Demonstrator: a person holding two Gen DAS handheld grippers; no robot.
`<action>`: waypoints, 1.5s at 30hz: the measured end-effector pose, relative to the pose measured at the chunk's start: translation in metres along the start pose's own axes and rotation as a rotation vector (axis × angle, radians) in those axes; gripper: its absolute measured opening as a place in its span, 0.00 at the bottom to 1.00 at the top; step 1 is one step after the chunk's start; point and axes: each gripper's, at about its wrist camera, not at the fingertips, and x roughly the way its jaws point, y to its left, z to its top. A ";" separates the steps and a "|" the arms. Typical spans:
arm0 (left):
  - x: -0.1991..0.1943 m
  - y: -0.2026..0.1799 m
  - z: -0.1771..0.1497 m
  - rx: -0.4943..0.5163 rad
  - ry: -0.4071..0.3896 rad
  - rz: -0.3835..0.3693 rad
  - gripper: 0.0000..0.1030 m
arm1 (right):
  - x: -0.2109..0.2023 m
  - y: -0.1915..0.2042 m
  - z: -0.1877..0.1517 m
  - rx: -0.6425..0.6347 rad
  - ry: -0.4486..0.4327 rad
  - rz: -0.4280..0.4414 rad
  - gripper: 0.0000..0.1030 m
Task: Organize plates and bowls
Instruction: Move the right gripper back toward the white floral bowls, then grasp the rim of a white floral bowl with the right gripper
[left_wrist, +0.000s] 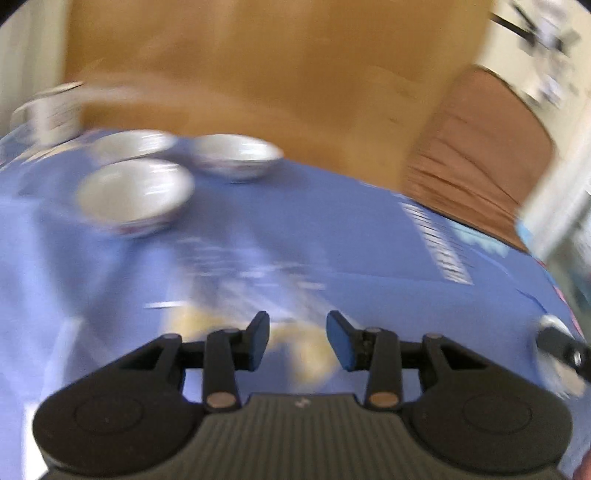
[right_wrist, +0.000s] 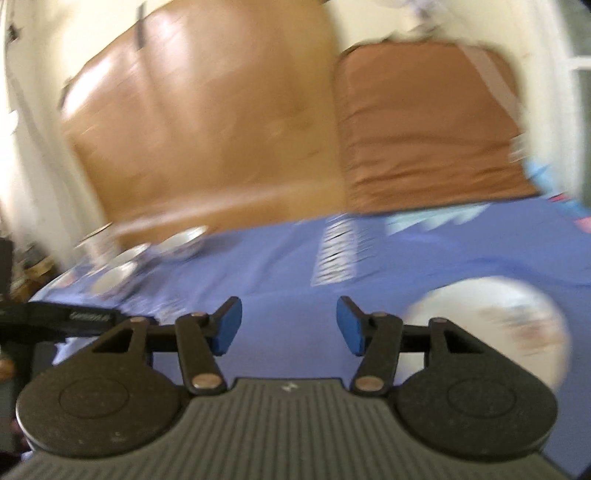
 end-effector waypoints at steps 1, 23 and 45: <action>-0.002 0.014 0.000 -0.024 -0.008 0.021 0.34 | 0.009 0.009 -0.001 -0.005 0.030 0.031 0.52; -0.038 0.106 -0.013 -0.211 -0.295 0.168 0.35 | 0.184 0.162 0.060 -0.018 0.366 0.260 0.43; -0.040 0.114 -0.015 -0.245 -0.320 0.119 0.41 | 0.239 0.184 0.049 -0.031 0.533 0.228 0.12</action>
